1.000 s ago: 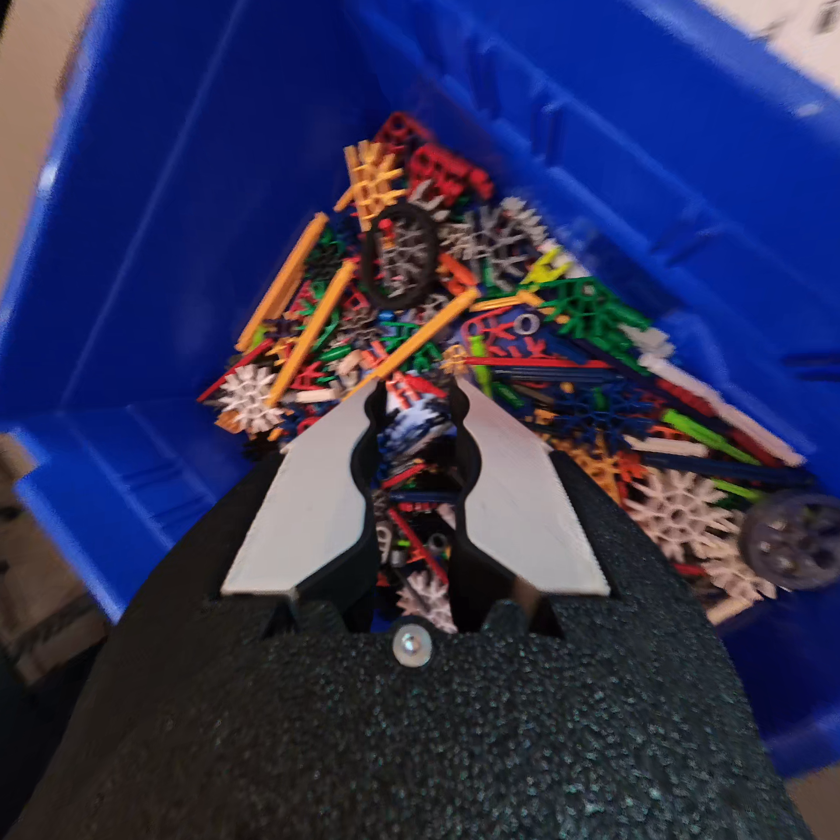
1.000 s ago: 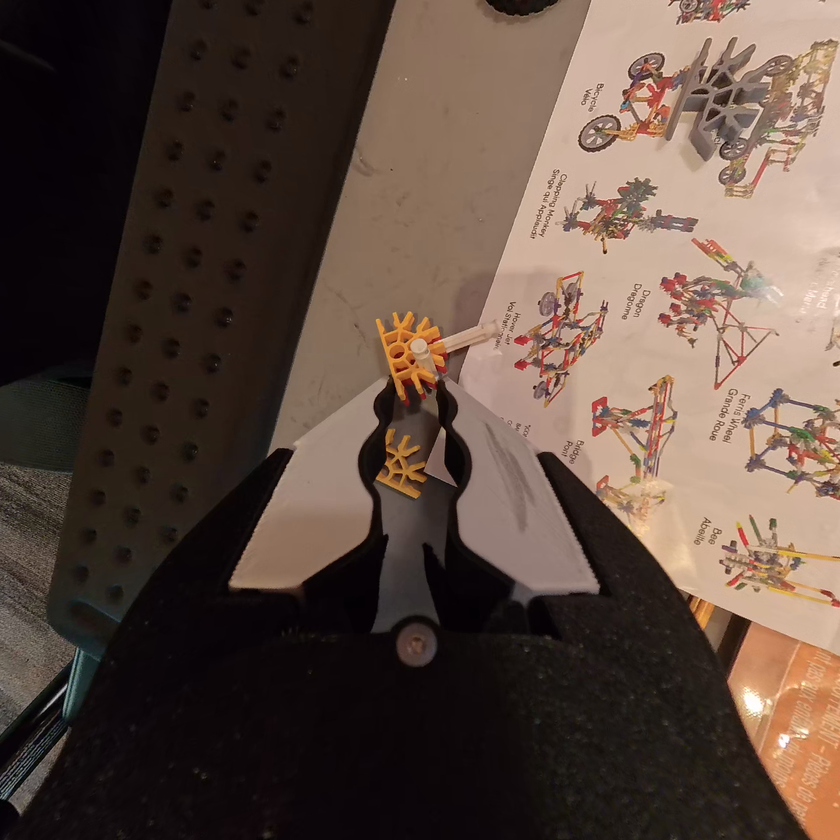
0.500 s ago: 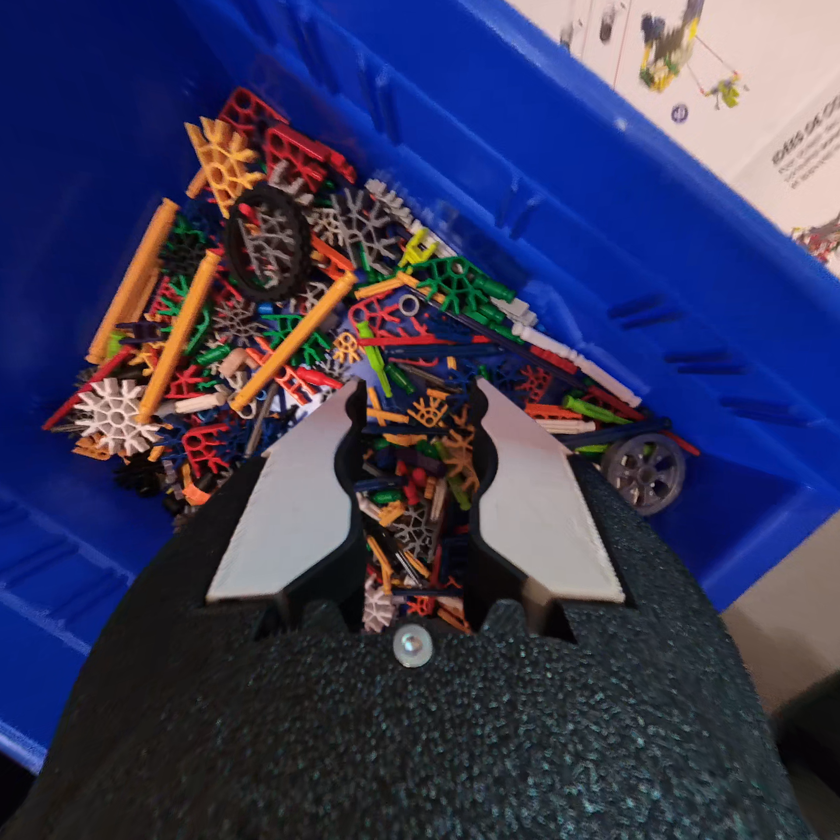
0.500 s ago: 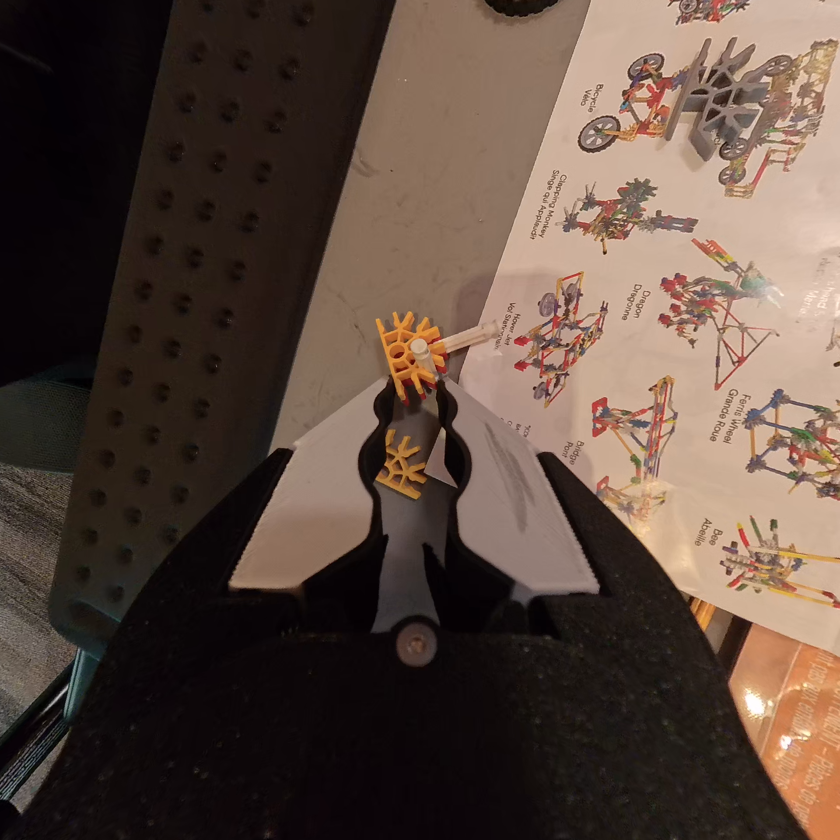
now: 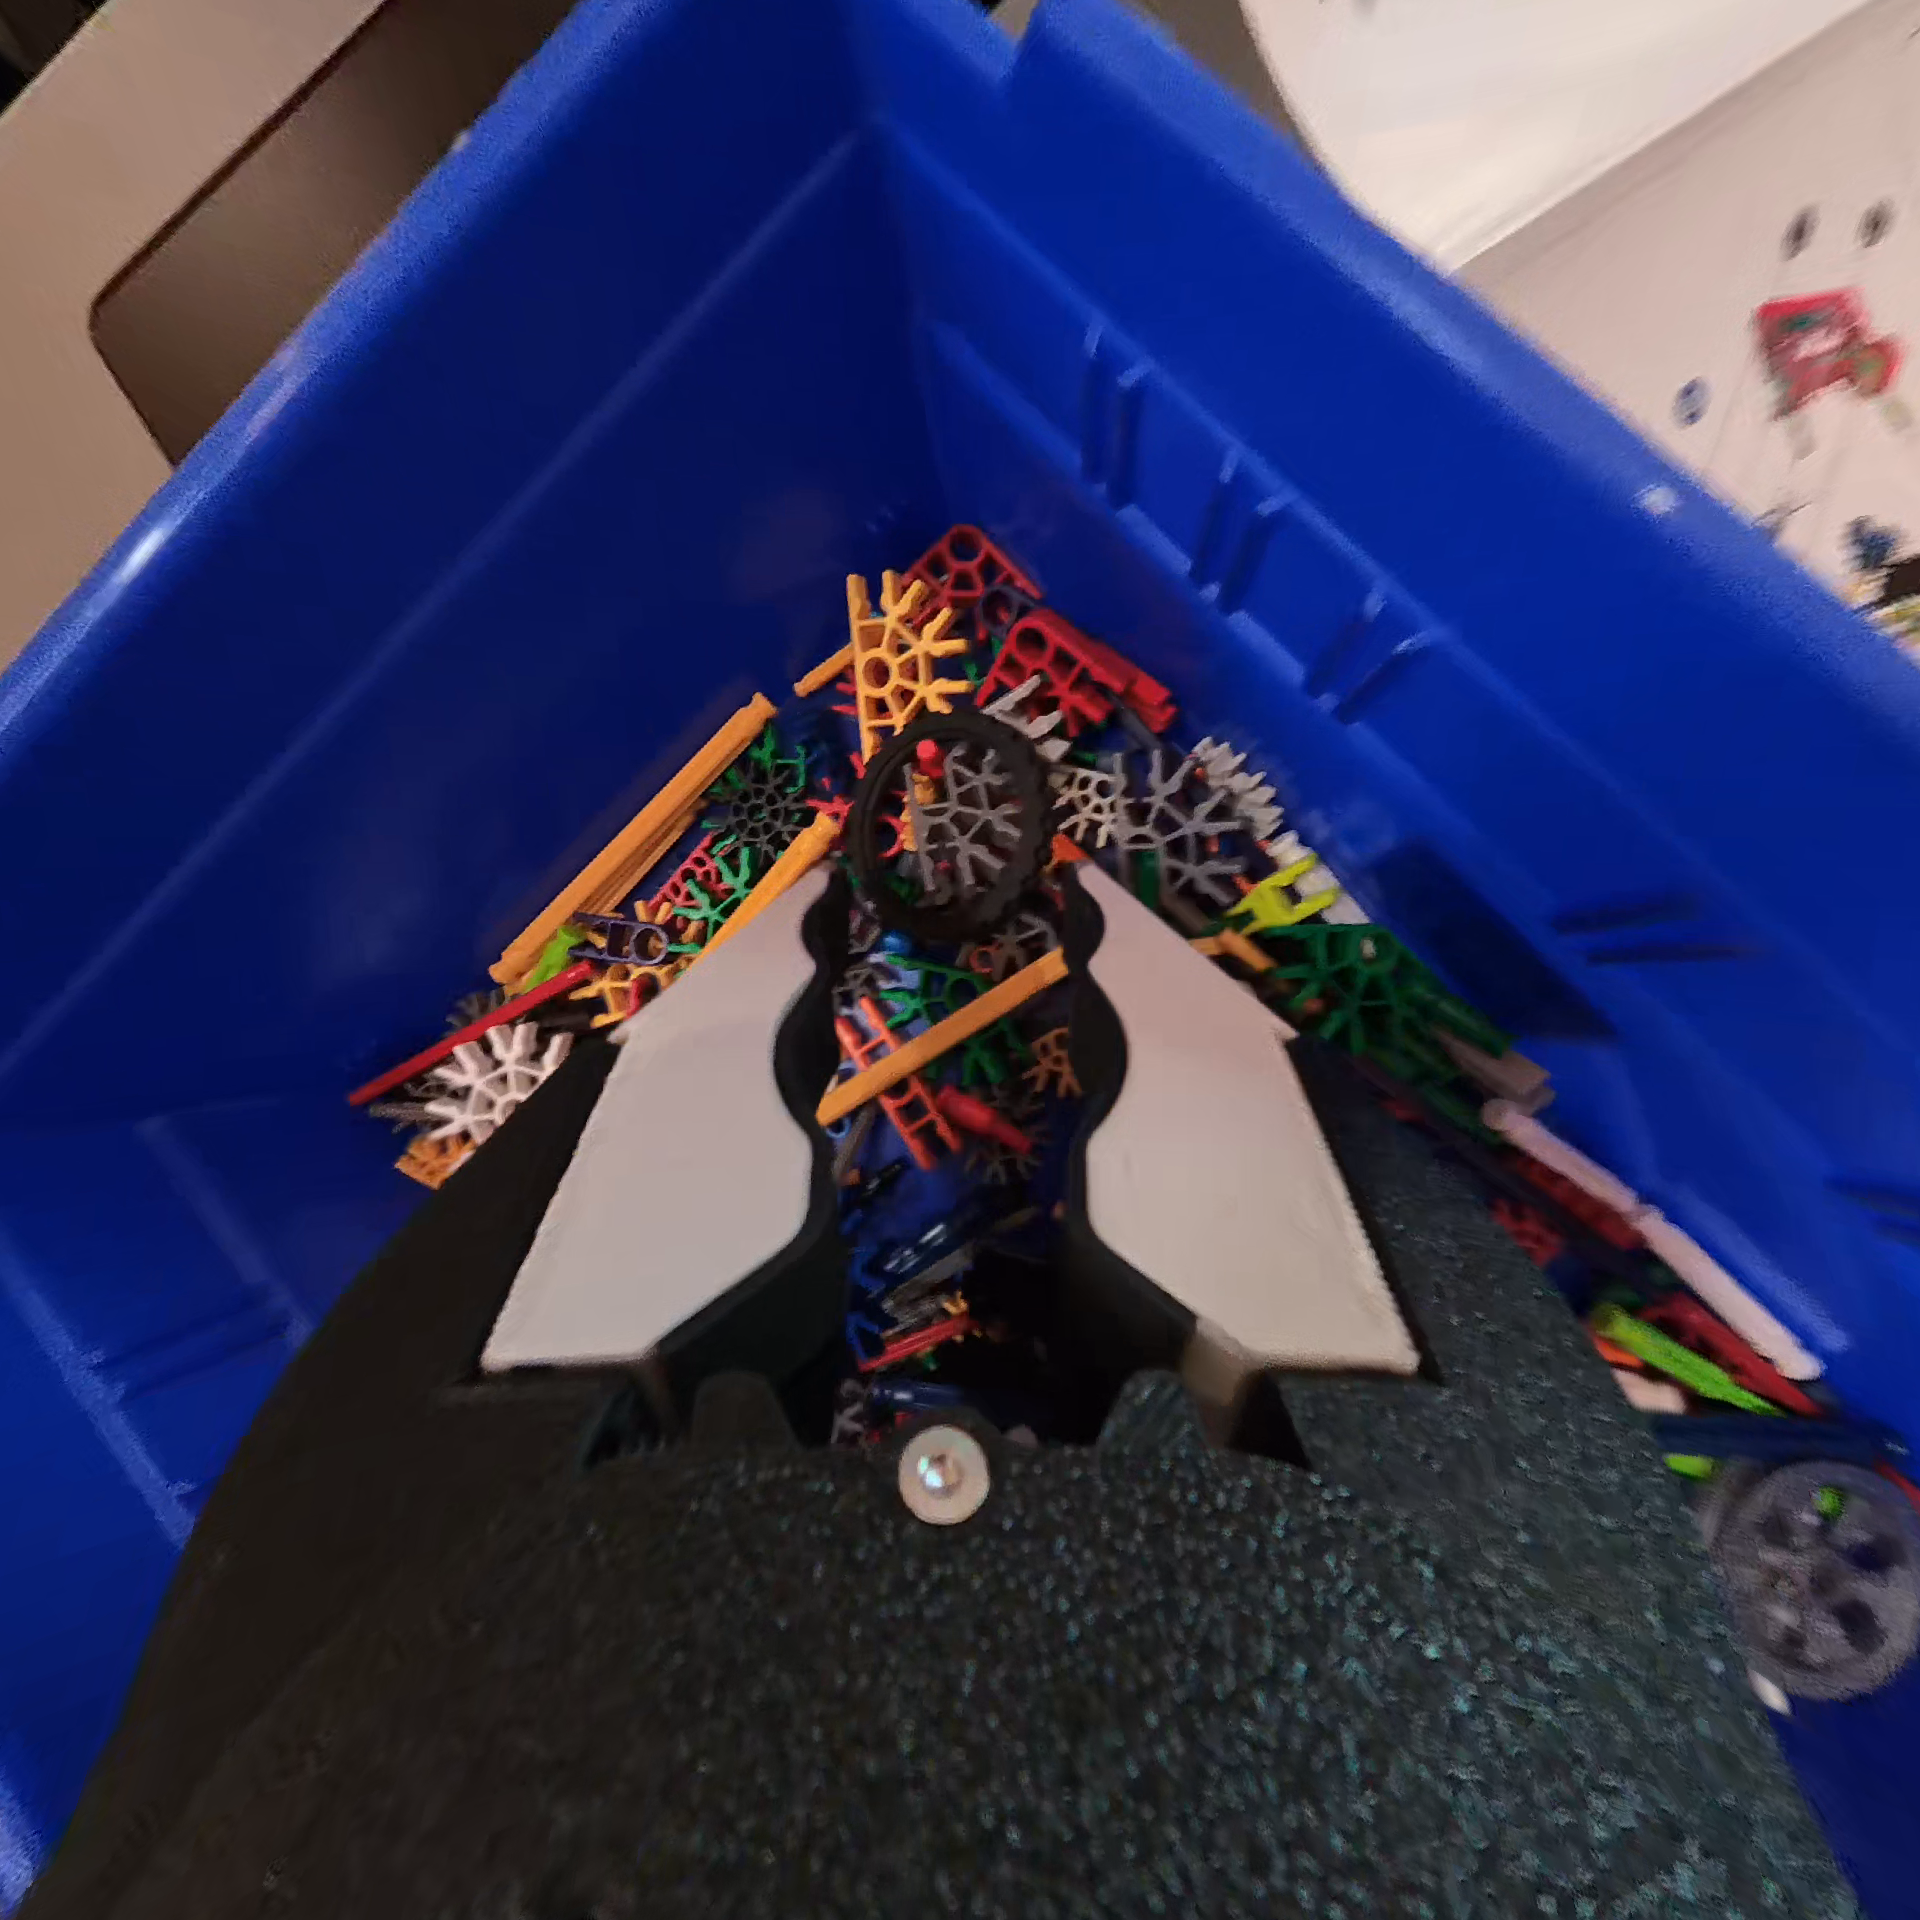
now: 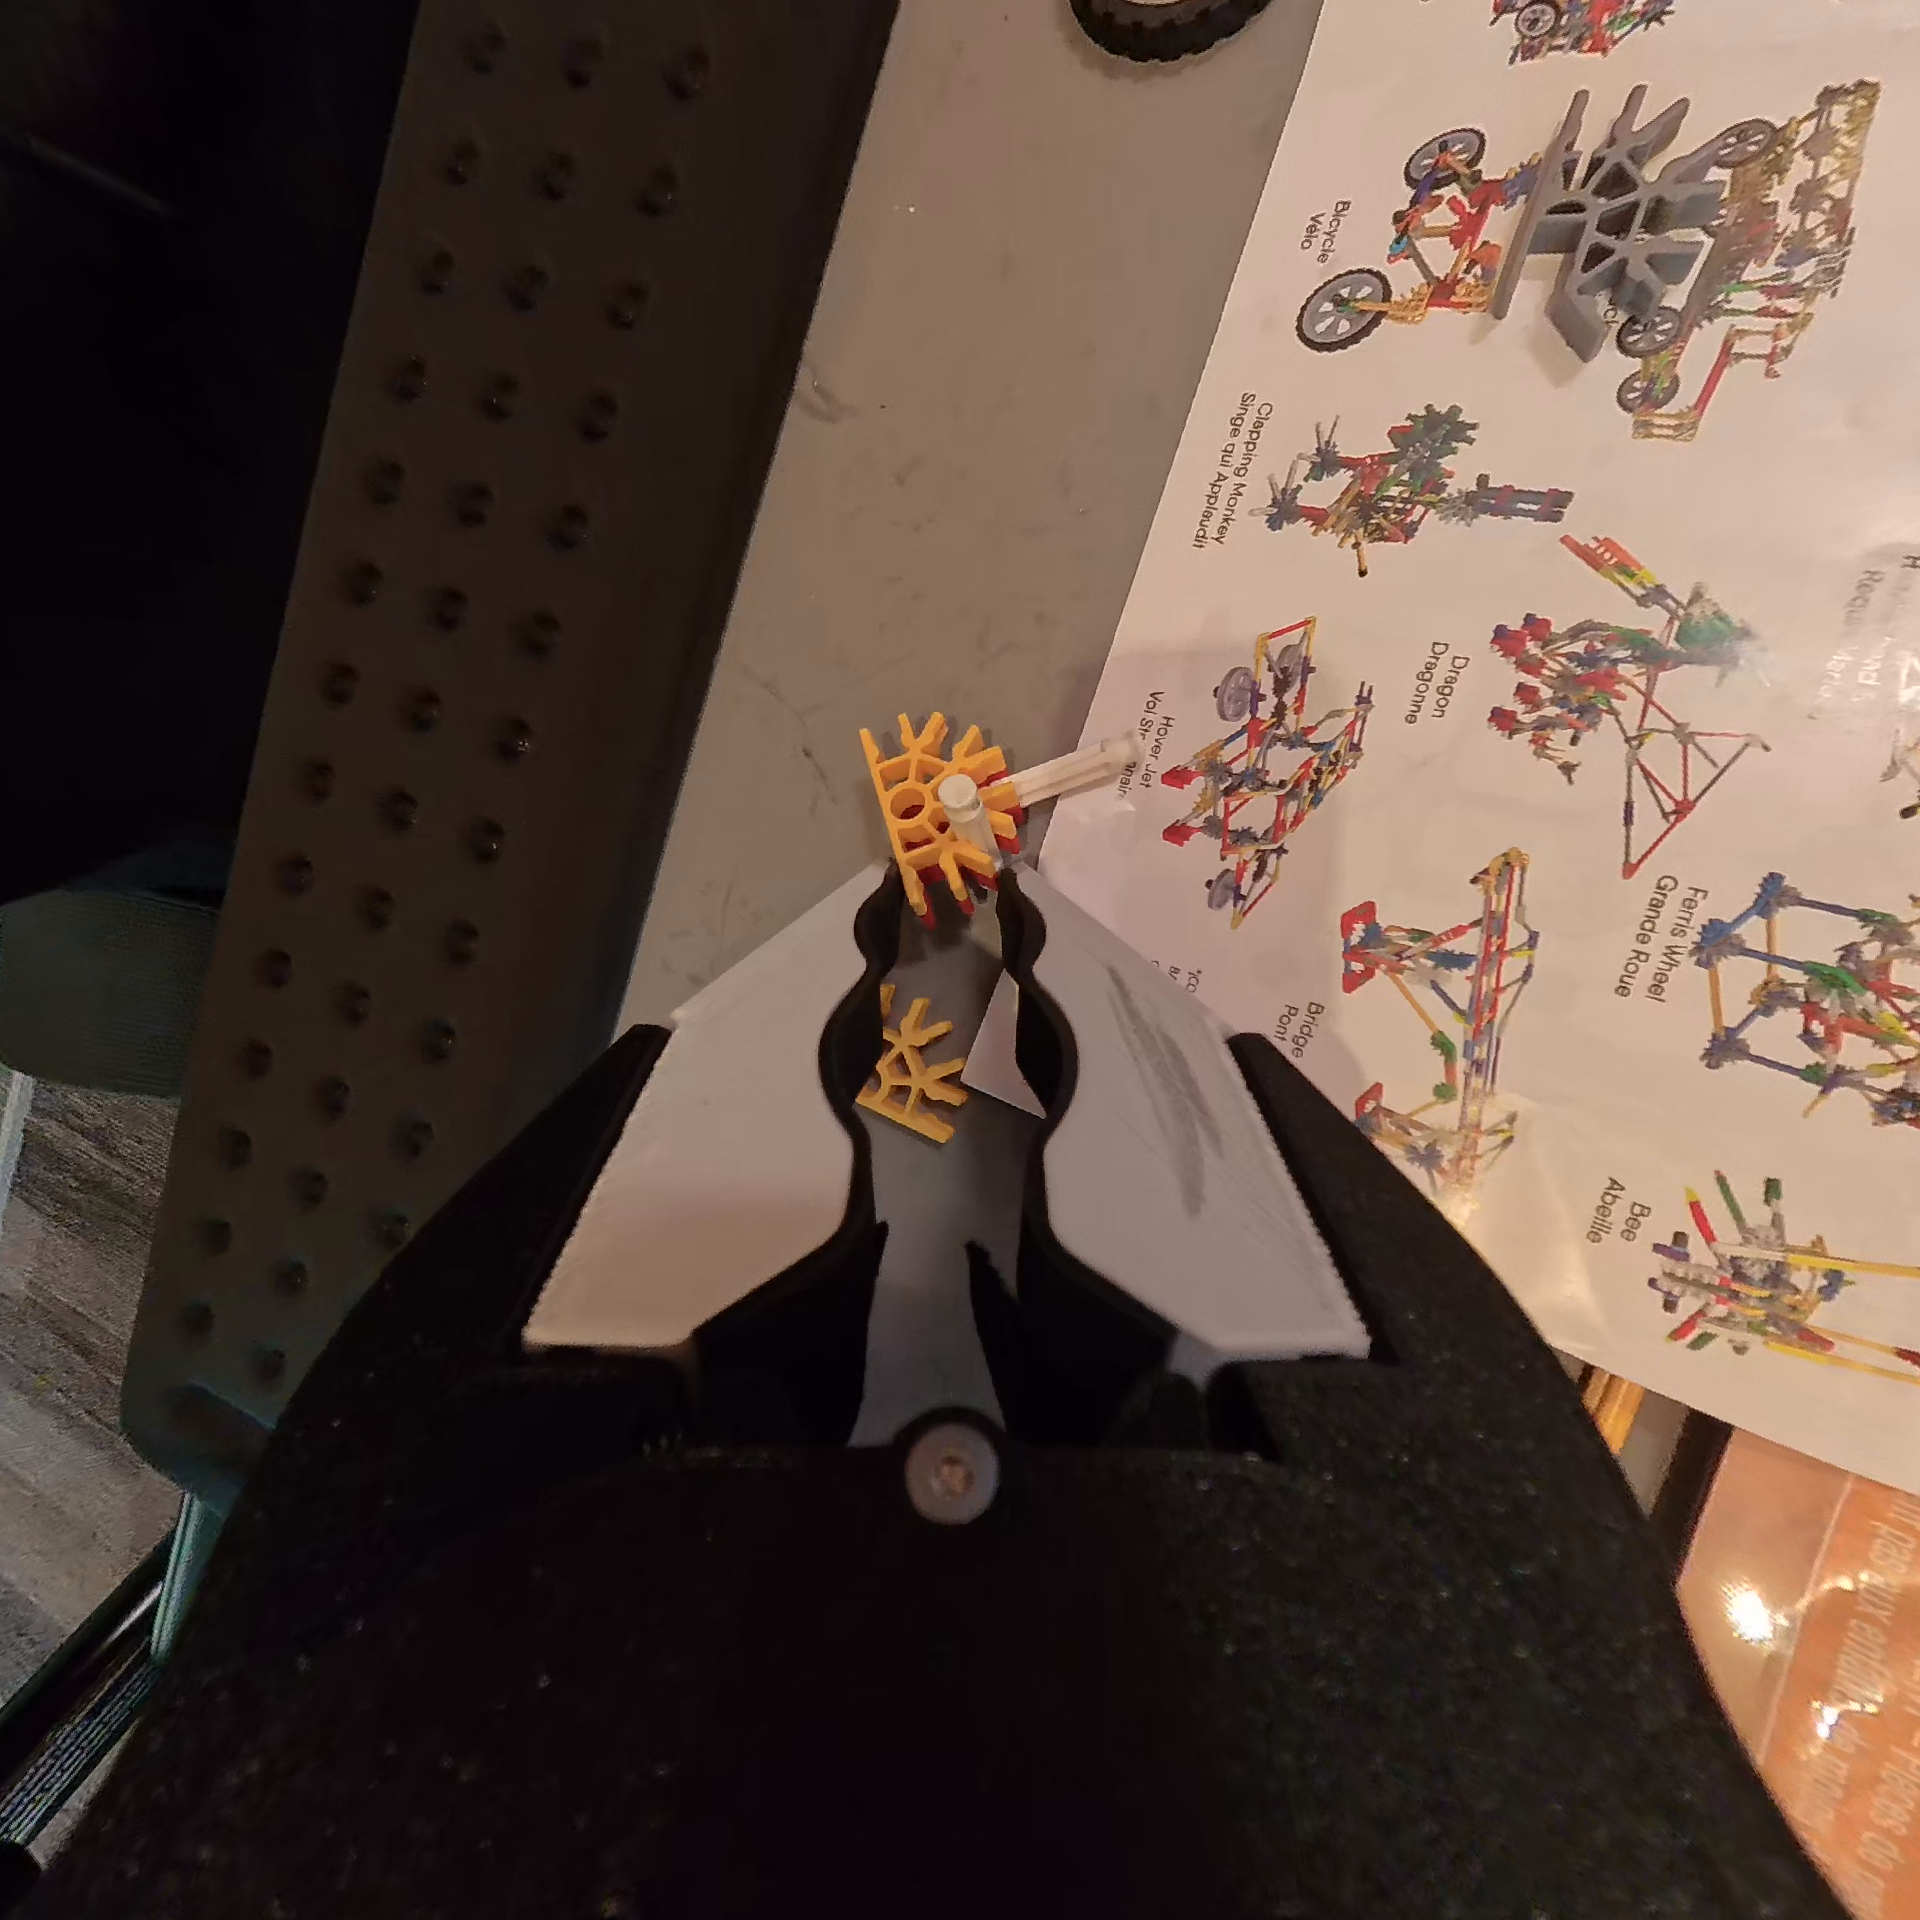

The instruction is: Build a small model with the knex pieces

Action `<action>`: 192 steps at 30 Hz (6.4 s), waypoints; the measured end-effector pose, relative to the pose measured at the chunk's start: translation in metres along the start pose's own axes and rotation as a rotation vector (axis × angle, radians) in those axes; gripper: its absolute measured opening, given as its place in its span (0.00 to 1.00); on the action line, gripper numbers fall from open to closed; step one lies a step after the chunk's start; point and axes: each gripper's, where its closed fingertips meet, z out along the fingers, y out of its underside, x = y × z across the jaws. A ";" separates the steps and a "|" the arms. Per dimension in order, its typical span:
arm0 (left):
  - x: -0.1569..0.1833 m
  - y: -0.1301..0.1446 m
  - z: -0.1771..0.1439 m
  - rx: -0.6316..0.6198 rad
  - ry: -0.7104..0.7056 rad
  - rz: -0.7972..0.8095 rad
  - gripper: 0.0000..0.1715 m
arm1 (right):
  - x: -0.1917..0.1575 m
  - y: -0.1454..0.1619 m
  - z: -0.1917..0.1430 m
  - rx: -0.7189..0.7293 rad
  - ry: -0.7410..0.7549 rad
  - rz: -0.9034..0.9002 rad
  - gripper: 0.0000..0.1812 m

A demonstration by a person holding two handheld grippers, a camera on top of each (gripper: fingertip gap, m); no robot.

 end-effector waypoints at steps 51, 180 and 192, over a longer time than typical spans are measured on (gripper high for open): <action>0.014 -0.008 -0.003 0.034 -0.056 0.146 0.10 | 0.003 0.001 -0.006 0.009 0.028 0.012 0.10; 0.415 0.001 -0.062 0.022 0.733 0.591 0.25 | -0.004 -0.015 -0.016 0.020 0.068 -0.059 0.09; 0.422 -0.007 -0.074 0.070 0.764 0.593 0.26 | -0.004 -0.016 -0.016 0.023 0.068 -0.059 0.09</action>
